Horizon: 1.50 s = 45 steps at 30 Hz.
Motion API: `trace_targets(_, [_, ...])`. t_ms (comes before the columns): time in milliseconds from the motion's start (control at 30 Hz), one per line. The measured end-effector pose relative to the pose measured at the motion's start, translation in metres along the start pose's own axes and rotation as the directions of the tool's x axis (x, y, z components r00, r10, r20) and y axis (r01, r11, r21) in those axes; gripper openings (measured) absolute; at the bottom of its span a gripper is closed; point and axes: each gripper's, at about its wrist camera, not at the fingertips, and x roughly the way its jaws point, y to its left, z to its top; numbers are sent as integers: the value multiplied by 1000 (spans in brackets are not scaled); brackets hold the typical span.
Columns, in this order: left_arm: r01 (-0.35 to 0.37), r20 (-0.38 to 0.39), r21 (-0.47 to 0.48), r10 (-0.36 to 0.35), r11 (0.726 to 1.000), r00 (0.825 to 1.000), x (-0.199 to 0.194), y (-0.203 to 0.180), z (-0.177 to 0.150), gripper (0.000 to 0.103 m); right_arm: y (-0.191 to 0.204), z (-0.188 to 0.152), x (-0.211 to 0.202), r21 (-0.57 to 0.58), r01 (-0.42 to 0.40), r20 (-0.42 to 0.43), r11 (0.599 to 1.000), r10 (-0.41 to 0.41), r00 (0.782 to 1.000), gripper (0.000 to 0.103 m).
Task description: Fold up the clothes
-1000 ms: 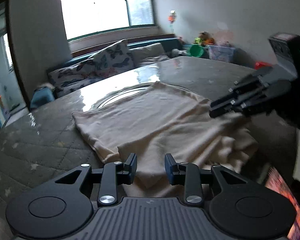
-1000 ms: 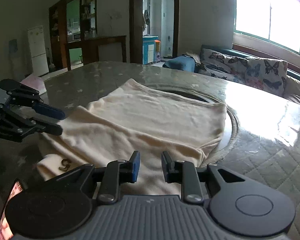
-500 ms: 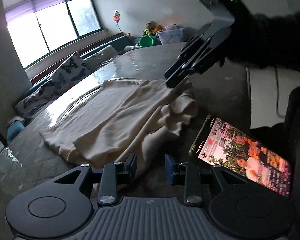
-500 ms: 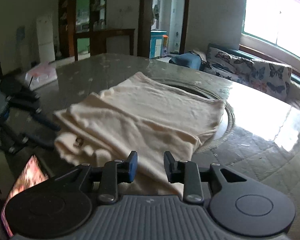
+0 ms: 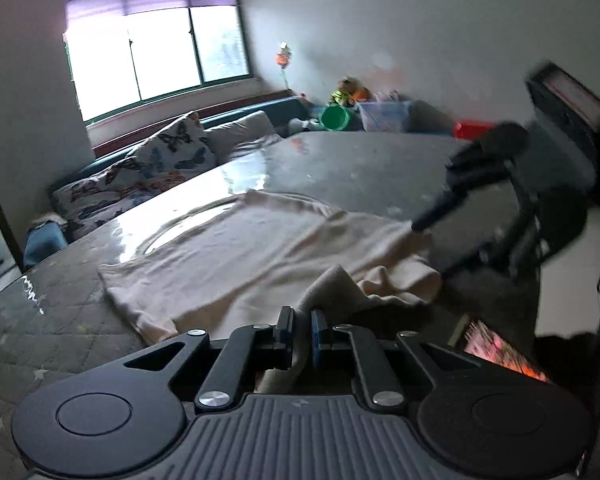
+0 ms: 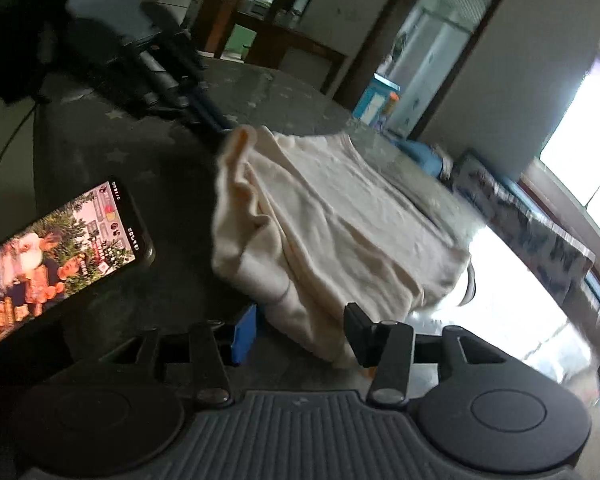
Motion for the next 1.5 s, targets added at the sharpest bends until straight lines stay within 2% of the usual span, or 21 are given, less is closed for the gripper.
trace_targets(133, [1,5,-35,-1,999,1000,3,8,4,10,3,5,12,5,6,39,1000,-6,999,48])
trace_targets(167, [-1,5,-40,1,999,1000,2,8,4,10,2,6,15,19,0,42,1000,-1,999,45])
trace_targets(267, [1,1,-34,-1,999,1000,-1,6,2,11,-5,9,20,70,-24,44,997,21,999,23])
trace_targets(400, [-4,-9,-3,4,1000,1000,-8,-2,-7,14,-18,12,15,163,-46,61,986,37,997,14])
trace_targets(500, [-17,-14,26,17,1000,1000,-13,-8,-15,19,-29,13,13,240,-66,70,969,50,996,12])
trace_targets(567, [-36,-17,49,36,998,999,-16,-12,-19,31,-34,14,10,269,-71,79,961,51,996,11])
trace_targets(967, [-45,-34,132,50,990,998,-20,-26,-37,31,-49,24,8,341,-46,120,939,5,993,11])
trace_targets(1133, [-83,-28,172,89,982,996,-14,-32,-37,31,-49,28,9,355,-40,124,934,-5,992,10])
trace_targets(1200, [-107,-28,183,114,977,993,-9,-34,-38,28,-49,29,8,361,-38,127,932,-8,992,10])
trace_targets(1267, [-125,-20,162,130,979,991,-10,-33,-38,10,-49,28,7,367,-40,130,929,-9,991,10])
trace_targets(1433, [-140,17,62,139,988,990,-27,-26,-29,4,-40,27,-7,366,-51,163,929,-10,987,9])
trace_targets(1500, [-150,28,53,148,987,989,-36,-26,-25,4,-37,26,-15,360,-55,180,932,-12,984,9])
